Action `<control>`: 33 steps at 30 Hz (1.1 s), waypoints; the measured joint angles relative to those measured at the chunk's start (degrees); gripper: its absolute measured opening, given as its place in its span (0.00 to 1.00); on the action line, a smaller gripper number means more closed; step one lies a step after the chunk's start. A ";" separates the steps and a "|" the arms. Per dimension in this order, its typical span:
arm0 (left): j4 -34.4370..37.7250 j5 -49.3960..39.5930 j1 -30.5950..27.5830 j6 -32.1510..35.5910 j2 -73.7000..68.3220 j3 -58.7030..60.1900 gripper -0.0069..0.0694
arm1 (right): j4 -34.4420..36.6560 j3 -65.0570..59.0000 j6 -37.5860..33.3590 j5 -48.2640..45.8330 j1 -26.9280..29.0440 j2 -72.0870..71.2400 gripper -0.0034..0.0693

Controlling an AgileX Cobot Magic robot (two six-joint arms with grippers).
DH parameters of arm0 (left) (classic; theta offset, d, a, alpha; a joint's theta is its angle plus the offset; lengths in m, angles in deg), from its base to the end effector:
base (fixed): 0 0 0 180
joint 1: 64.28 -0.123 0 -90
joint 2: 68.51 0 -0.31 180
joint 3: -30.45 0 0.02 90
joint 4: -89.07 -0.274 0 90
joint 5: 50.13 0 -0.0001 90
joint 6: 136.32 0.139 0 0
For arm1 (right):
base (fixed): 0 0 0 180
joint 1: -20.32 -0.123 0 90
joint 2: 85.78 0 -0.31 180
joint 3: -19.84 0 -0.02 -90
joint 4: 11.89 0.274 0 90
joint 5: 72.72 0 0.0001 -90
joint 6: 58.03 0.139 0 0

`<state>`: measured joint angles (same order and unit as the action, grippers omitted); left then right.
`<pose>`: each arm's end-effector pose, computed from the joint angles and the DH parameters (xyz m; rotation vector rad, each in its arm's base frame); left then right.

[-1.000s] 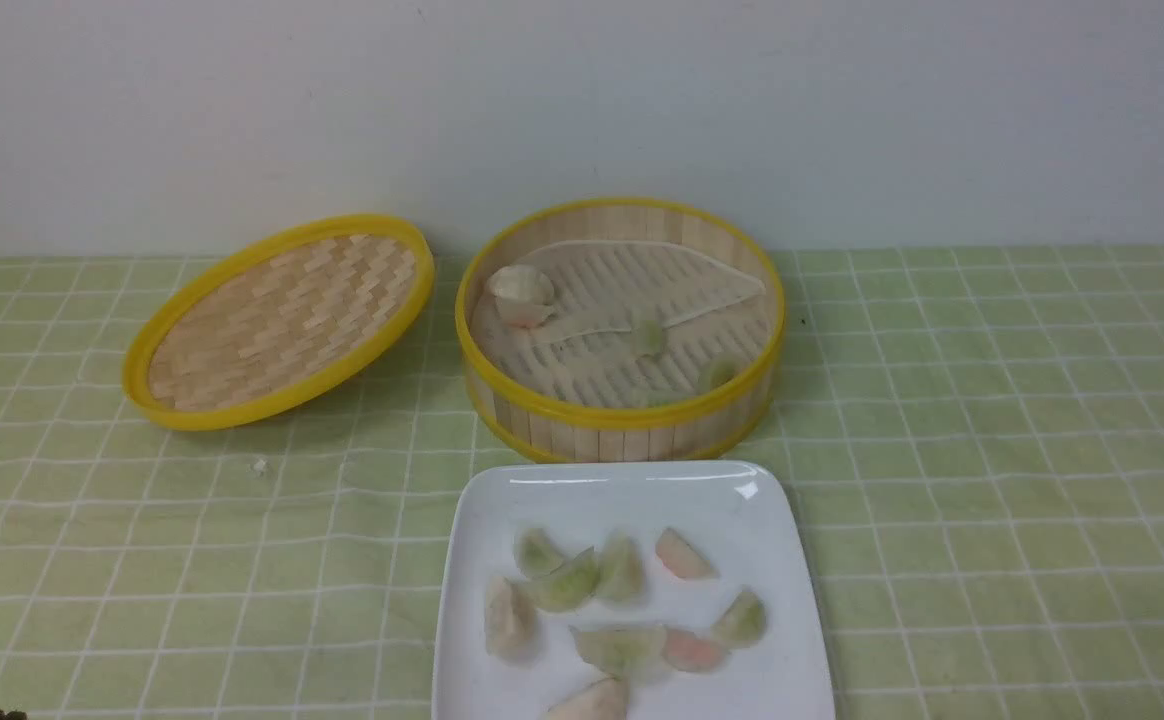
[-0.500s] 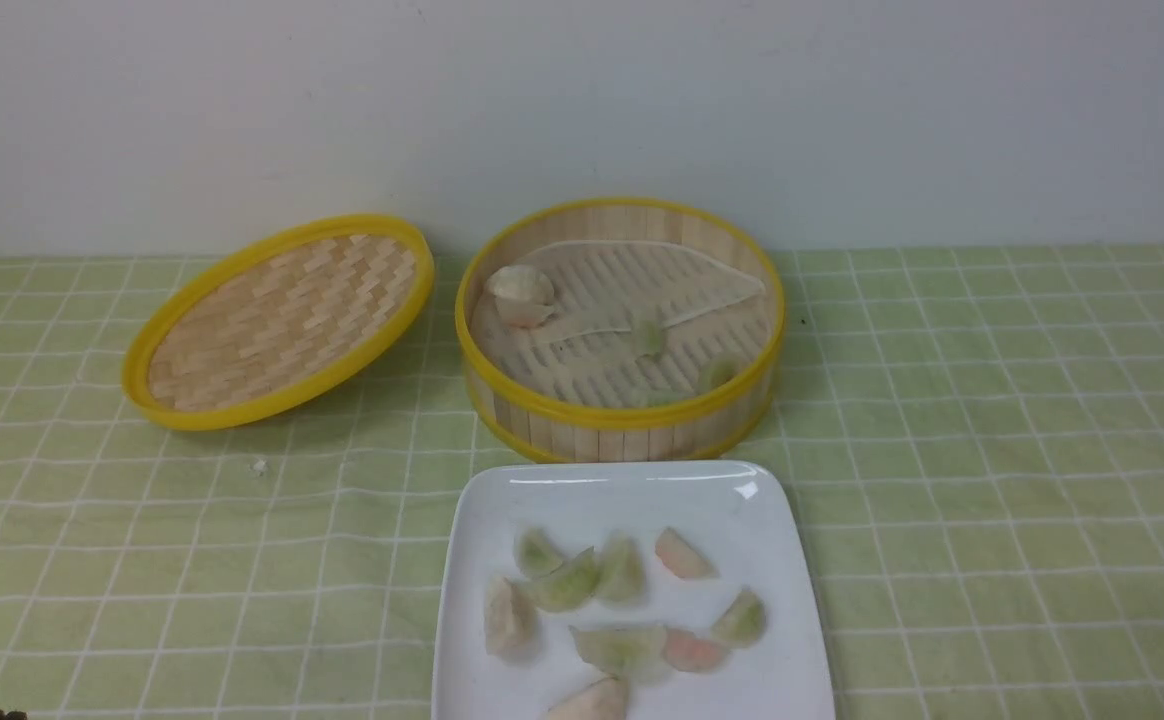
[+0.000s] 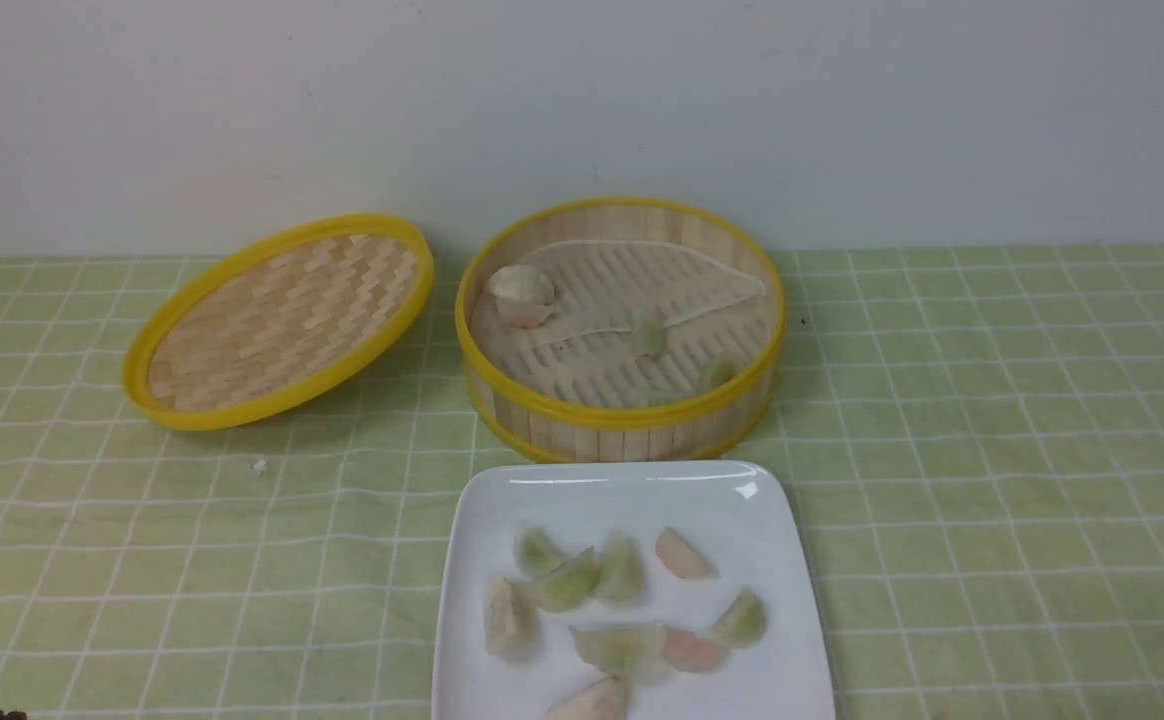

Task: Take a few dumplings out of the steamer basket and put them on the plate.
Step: Use the right arm to grab a dumpling from inside the steamer

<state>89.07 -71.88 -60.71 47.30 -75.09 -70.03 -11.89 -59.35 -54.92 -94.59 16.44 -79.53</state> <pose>0.0961 -0.0060 0.1544 0.1180 1.8786 0.0006 0.0958 0.0065 0.1570 -0.0126 1.8737 0.0840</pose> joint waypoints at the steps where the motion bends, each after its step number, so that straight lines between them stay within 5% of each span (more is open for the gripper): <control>1: 0.00 0.00 0.00 0.00 0.00 0.00 0.08 | 0.00 0.00 0.00 0.00 0.00 0.00 0.03; 11: 0.00 0.00 0.00 0.00 0.00 0.00 0.08 | 0.32 0.00 0.40 0.36 0.00 0.00 0.03; 14: 0.00 0.00 0.00 0.00 0.00 0.00 0.08 | 6.00 -0.35 1.94 3.66 0.00 0.00 0.03; 22: 0.00 0.00 0.00 0.00 0.00 0.00 0.08 | 34.47 -0.35 7.20 18.33 0.00 0.00 0.03; 33: 0.00 0.00 0.00 0.00 0.00 0.00 0.08 | 39.02 -0.35 7.31 19.19 0.00 0.00 0.03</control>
<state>89.07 -71.88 -60.71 47.30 -75.09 -70.03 27.13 -59.70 -47.61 -75.40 16.44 -79.53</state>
